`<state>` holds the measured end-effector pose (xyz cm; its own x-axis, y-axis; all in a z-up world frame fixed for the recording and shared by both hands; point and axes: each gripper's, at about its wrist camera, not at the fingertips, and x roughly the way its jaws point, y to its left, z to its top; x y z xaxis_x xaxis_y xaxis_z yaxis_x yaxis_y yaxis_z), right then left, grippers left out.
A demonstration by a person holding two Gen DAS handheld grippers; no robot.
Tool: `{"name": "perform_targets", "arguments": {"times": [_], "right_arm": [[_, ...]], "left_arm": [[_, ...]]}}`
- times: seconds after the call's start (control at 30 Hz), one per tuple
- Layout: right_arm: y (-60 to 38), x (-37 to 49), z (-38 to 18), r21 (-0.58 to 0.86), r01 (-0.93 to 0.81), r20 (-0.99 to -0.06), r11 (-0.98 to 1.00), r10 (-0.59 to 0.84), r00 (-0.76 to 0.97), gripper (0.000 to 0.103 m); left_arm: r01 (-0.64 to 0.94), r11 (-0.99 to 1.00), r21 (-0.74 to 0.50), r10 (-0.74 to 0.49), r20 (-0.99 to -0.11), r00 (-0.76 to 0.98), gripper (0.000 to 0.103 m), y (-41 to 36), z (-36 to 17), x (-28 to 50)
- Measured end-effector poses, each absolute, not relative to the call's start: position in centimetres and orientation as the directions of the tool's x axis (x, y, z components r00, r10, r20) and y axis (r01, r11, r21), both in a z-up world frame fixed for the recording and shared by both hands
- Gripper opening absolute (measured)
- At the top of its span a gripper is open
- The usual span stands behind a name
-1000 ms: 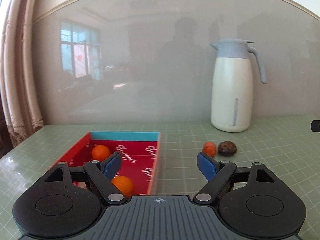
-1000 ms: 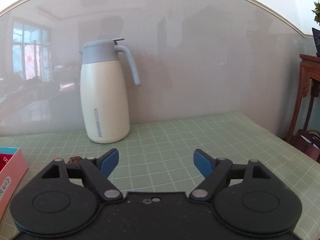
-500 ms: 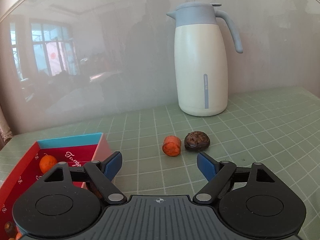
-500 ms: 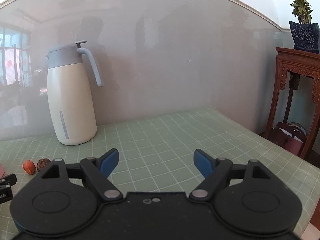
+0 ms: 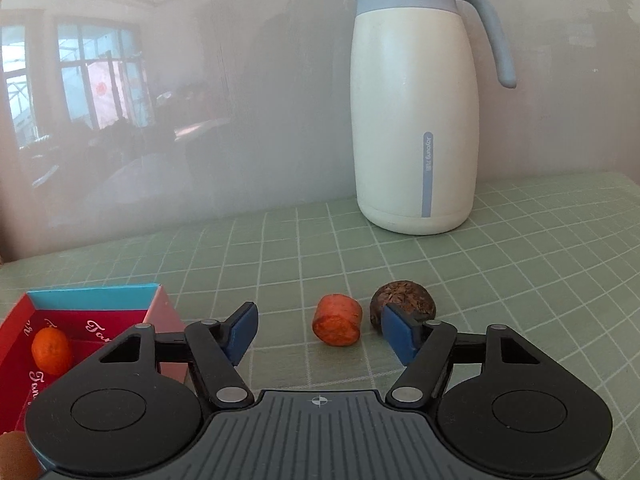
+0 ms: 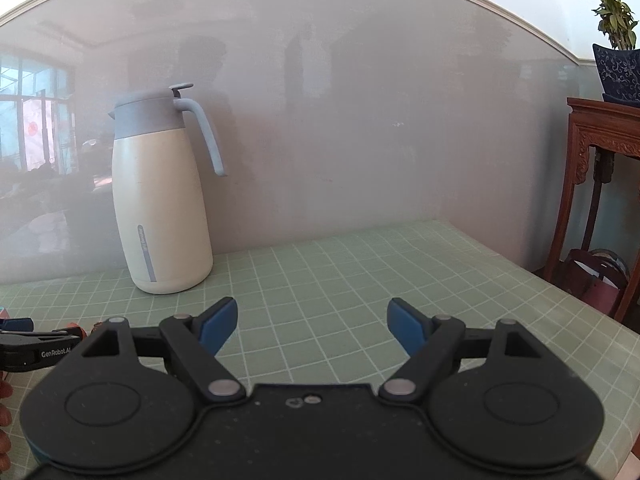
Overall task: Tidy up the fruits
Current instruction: 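Close the left gripper on the orange carrot piece and lift it, then carry the carrot piece into the red box and open the left gripper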
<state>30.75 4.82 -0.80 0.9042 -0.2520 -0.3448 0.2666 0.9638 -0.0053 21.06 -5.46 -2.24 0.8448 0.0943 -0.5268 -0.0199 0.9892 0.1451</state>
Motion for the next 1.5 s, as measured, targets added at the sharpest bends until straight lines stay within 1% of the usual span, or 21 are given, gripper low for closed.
{"name": "perform_targets", "arguments": {"times": [0.13,0.47,0.77,0.8,0.83,0.87,0.93,0.97,1.0,1.27,1.5], "right_arm": [[4.6,30.5,-0.8,0.001,0.269,-0.349,0.963,-0.251,0.903,0.082],[4.8,30.8,-0.8,-0.006,0.262,-0.354,0.965,-0.247,0.902,0.082],[4.9,30.8,-0.8,-0.008,0.252,-0.357,0.968,-0.238,0.903,0.082],[4.9,30.8,-0.7,-0.009,0.249,-0.357,0.968,-0.236,0.904,0.082],[5.0,30.8,-0.7,-0.011,0.247,-0.357,0.969,-0.235,0.904,0.082],[5.0,30.8,-0.7,-0.012,0.246,-0.357,0.969,-0.234,0.904,0.082],[5.0,30.7,-0.7,-0.012,0.244,-0.357,0.970,-0.232,0.905,0.082],[4.9,30.7,-0.7,-0.012,0.244,-0.357,0.970,-0.232,0.905,0.082],[4.9,30.7,-0.7,-0.011,0.244,-0.358,0.970,-0.231,0.905,0.082],[5.0,30.5,-0.6,-0.012,0.240,-0.352,0.971,-0.229,0.908,0.082],[5.1,30.2,-0.5,-0.010,0.234,-0.348,0.972,-0.223,0.911,0.082]], "left_arm": [[-0.014,0.990,0.139,0.088,-0.545,0.834,0.069,-5.5,-2.9,21.8],[-0.043,0.989,0.144,0.117,-0.560,0.820,0.069,-5.2,-4.1,23.3],[-0.049,0.994,0.099,0.097,-0.576,0.812,0.069,-4.3,-4.3,24.1],[-0.047,0.995,0.091,0.091,-0.579,0.810,0.067,-4.3,-4.3,24.3],[-0.047,0.995,0.083,0.087,-0.582,0.809,0.061,-4.2,-4.3,24.4],[-0.044,0.996,0.072,0.078,-0.582,0.810,0.052,-4.0,-4.3,24.4],[-0.041,0.997,0.068,0.073,-0.581,0.811,0.045,-4.0,-4.3,24.3],[-0.037,0.997,0.071,0.071,-0.579,0.812,0.036,-4.1,-4.3,24.2],[-0.035,0.997,0.072,0.070,-0.578,0.813,0.032,-4.1,-4.3,24.1],[-0.044,0.997,0.064,0.072,-0.566,0.821,0.032,-3.7,-4.1,22.8],[-0.039,0.998,0.042,0.055,-0.540,0.840,0.032,-2.5,-2.5,20.1]]}}
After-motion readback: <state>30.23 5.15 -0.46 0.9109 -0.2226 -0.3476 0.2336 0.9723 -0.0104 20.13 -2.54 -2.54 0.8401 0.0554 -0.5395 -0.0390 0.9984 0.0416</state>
